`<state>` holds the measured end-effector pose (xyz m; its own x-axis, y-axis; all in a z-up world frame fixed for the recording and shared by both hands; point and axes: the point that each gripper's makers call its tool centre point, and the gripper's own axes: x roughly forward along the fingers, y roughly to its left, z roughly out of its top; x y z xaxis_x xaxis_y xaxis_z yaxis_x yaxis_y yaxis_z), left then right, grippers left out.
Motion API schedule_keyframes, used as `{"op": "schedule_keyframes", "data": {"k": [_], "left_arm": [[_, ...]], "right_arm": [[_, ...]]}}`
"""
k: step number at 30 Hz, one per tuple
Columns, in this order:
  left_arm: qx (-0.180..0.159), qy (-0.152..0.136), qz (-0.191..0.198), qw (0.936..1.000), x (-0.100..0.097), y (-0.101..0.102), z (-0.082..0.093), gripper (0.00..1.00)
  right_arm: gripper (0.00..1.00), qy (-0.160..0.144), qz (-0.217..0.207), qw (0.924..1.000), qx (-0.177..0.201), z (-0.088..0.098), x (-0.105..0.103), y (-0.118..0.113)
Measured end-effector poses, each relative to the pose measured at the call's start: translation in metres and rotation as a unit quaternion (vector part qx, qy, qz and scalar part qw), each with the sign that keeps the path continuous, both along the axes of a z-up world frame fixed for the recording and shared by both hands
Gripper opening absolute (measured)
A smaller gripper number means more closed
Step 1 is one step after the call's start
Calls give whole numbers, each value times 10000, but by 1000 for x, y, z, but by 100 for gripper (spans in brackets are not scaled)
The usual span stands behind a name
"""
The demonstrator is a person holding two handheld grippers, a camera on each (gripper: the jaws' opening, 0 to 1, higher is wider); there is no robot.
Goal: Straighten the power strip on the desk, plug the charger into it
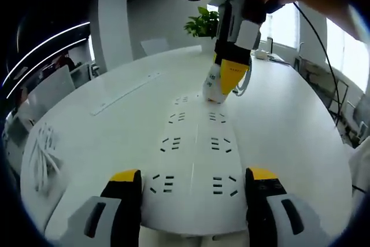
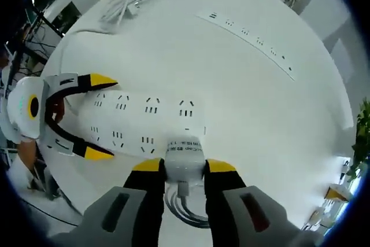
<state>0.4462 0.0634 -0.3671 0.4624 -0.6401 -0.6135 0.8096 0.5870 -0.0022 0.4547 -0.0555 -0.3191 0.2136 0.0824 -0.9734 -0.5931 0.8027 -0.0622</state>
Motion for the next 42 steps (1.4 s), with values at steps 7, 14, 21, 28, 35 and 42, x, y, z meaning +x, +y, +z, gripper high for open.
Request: {"op": "schedule_keyframes", "data": {"k": [7, 14, 21, 28, 35, 42], "left_arm": [[30, -5, 10, 10000, 0, -2, 0, 73], [37, -60, 120, 9999, 3, -4, 0, 73], [40, -51, 156, 9999, 4, -5, 0, 72], [37, -41, 265, 9996, 4, -6, 0, 71], [-24, -21, 312, 9995, 4, -7, 1, 71], [-61, -41, 402, 9992, 6, -6, 1, 71]], "right_arm": [[23, 416, 27, 9991, -18, -5, 20, 0], [22, 431, 62, 9990, -11, -7, 32, 0], [22, 756, 185, 9970, -17, -9, 39, 5], [22, 897, 322, 9953, -185, -11, 45, 6], [22, 919, 526, 9938, -331, -16, 51, 7], [23, 781, 361, 9956, -363, -20, 55, 12]]}}
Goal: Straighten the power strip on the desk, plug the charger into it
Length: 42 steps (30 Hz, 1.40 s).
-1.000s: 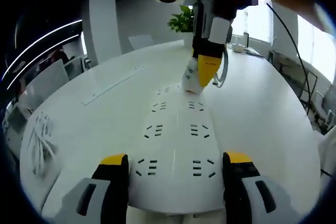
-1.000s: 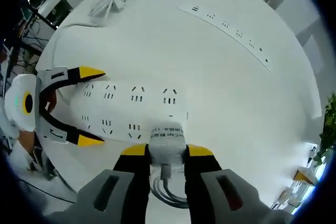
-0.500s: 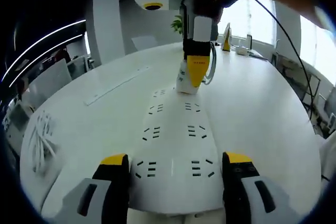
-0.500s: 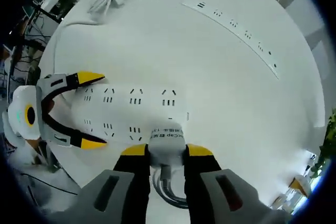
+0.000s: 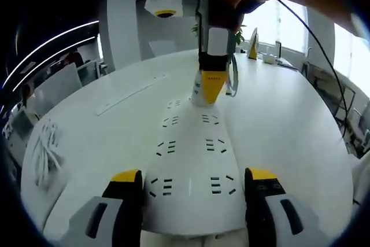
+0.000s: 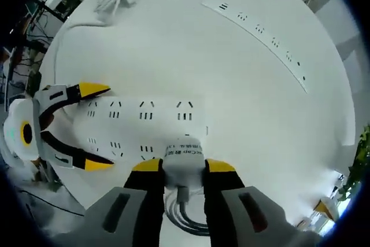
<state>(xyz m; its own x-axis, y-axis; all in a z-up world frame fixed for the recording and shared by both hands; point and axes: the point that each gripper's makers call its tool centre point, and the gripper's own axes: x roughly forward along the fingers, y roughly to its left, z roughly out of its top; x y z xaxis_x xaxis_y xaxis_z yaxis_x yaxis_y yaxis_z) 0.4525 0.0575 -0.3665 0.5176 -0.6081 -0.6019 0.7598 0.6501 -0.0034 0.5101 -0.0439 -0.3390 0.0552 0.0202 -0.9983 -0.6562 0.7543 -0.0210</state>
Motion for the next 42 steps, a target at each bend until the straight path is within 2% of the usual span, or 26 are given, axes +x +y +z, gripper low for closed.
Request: {"op": "schedule_keyframes", "data": {"k": [2, 6, 10, 19, 20, 23, 24, 25, 28, 32, 37, 42], "left_arm": [[11, -10, 21, 10000, 0, 0, 0, 72], [-17, -16, 75, 10000, 3, 2, 0, 72], [-78, -55, 84, 9999, 2, 1, 1, 72], [-63, -30, 80, 9999, 1, -2, 1, 72], [-61, -26, 84, 9999, 1, -2, 1, 72], [-50, -13, 89, 9999, 0, -3, 1, 72], [-44, -13, 96, 9999, 0, -4, 0, 73], [-41, -13, 101, 9999, 0, -4, 0, 73], [-30, -13, 114, 9999, 0, -5, 0, 73], [-20, -12, 127, 9999, 0, -5, 0, 73], [3, -4, 134, 9999, 0, -5, -1, 73], [106, 41, 152, 9998, -1, -5, -2, 73]], "right_arm": [[24, -14, 69, 9998, -207, -2, 1, -1], [25, -41, 166, 9993, -318, -4, 2, -2], [26, 4, -23, 10000, 78, -7, 4, -1], [29, -67, 251, 9991, 347, -6, 8, 1], [30, -127, 593, 9970, 477, -6, 10, 4], [33, -206, 811, 9951, 528, -6, 13, 6], [36, -313, 1087, 9923, 498, -6, 18, 7], [40, -435, 1308, 9893, 486, -8, 10, 1], [49, -594, 1390, 9876, 425, -8, 6, -1], [49, -653, 1451, 9860, 498, -8, 7, -1], [54, -951, 1645, 9810, 399, -5, 17, -3], [57, -1303, 2320, 9639, 102, 0, 25, 2]]}}
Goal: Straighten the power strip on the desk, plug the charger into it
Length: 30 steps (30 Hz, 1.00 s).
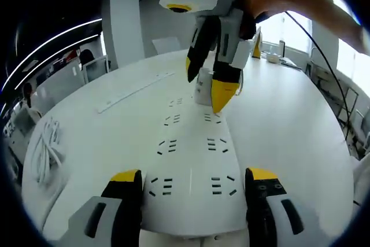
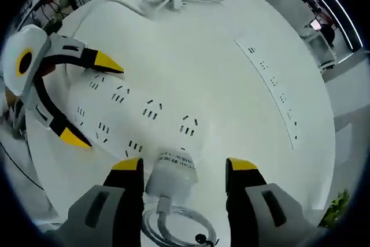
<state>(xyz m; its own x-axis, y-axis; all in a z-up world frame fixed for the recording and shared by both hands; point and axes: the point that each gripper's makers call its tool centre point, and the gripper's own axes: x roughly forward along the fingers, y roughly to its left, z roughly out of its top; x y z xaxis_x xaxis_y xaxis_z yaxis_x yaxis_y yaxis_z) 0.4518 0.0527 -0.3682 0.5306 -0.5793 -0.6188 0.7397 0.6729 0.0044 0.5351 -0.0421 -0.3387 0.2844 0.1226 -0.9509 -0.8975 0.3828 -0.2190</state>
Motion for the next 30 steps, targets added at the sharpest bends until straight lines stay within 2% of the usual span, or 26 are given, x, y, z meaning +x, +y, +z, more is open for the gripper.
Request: {"op": "schedule_keyframes", "data": {"k": [2, 4, 5, 9, 13, 18, 21, 23, 30], "left_arm": [[23, 4, 5, 10000, 0, 1, 0, 73], [37, 1, 12, 10000, 0, 1, 0, 73], [43, -2, 16, 10000, 0, 1, -1, 73], [79, -26, 26, 10000, 0, 2, -1, 73], [85, -46, 37, 9999, 0, 2, -1, 73], [60, -80, 69, 9999, 0, 2, 0, 74], [65, -75, 66, 9999, 1, 3, 0, 74], [62, -75, 68, 9999, 1, 3, 0, 74], [54, -85, 73, 9999, 1, 3, 0, 74]], "right_arm": [[61, -196, 205, 9995, -160, 3, 5, 2], [62, -312, 580, 9975, -257, 4, 5, 6], [60, -302, 759, 9963, -266, 4, 2, 9], [50, -234, 1030, 9935, -416, 2, -6, 15], [48, -183, 981, 9941, -423, 1, -9, 13], [38, 217, 757, 9967, -179, -3, -17, 13], [38, 233, 766, 9967, -147, -3, -17, 13], [38, 323, 621, 9975, -84, -4, -17, 12], [37, 408, 665, 9969, 22, -5, -19, 13]]}}
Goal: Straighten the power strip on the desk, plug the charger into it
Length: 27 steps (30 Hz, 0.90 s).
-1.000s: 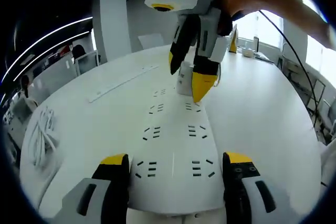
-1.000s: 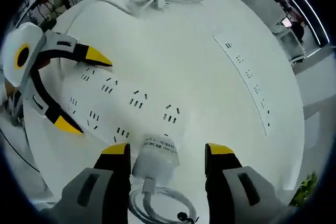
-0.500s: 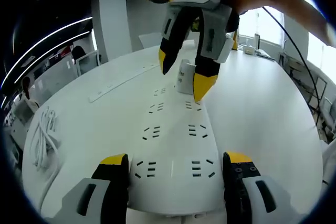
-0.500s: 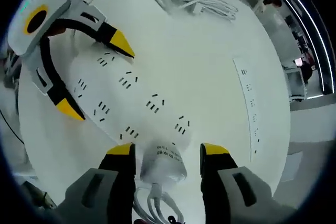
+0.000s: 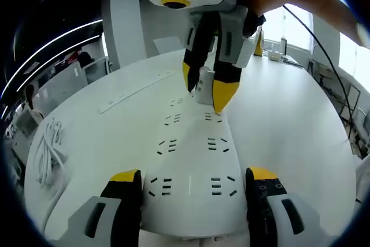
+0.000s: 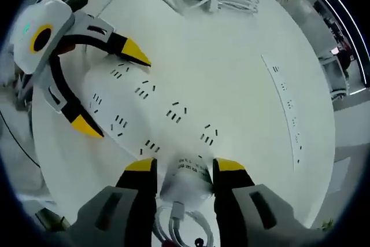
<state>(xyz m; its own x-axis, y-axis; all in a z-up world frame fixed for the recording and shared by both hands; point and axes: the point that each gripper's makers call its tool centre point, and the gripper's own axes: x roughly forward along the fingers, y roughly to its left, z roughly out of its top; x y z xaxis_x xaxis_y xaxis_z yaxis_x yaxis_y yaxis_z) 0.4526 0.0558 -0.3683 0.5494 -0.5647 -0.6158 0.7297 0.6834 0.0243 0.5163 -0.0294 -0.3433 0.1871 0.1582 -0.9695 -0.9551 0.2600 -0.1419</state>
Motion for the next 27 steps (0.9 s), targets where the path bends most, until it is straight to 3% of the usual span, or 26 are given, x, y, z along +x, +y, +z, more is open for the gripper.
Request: {"op": "schedule_keyframes", "data": {"k": [22, 27], "left_arm": [[28, 42, 10, 10000, 0, -1, -1, 74], [78, 121, 25, 9999, 0, -1, -1, 74]], "right_arm": [[36, -32, 74, 9999, 133, 0, 2, 0], [35, -2, -195, 9997, 134, 1, 2, -1]]}}
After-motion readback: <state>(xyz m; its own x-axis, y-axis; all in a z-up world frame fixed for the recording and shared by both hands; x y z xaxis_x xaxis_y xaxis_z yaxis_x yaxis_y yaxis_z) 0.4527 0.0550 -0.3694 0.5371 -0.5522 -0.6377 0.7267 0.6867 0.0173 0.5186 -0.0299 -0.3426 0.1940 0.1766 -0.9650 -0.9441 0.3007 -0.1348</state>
